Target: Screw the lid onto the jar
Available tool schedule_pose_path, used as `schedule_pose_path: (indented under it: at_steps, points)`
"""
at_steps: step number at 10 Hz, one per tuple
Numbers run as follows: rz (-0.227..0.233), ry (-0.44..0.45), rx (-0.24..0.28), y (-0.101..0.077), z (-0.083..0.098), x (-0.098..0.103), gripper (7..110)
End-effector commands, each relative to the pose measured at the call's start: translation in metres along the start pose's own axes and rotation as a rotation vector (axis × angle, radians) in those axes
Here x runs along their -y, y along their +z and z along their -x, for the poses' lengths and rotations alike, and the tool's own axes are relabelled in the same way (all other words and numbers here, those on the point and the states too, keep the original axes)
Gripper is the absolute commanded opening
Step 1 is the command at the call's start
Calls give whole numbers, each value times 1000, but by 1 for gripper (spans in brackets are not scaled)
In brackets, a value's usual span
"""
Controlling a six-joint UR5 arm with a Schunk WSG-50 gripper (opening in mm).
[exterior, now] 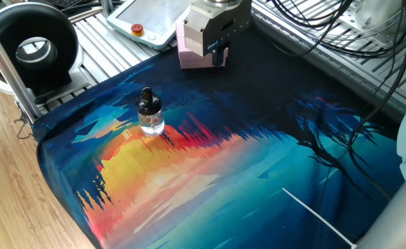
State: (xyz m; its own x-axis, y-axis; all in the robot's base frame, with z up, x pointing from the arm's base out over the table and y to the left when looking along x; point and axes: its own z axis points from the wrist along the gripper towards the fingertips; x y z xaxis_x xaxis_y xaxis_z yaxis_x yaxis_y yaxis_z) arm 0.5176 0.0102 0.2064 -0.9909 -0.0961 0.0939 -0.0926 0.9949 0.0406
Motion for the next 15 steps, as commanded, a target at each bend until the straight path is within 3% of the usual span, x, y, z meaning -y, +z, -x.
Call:
schedule_pose_path:
  at_steps: [1, 3, 6, 11, 15]
  points:
    - [-2, -11, -10, -4, -3, -1, 7]
    - [-33, -15, -13, 3, -2, 8, 7]
    - [15, -65, 61, 1, 16, -7, 7]
    - [33, -132, 144, 1, 37, -16, 7]
    - [16, -82, 106, 3, 28, -11, 7]
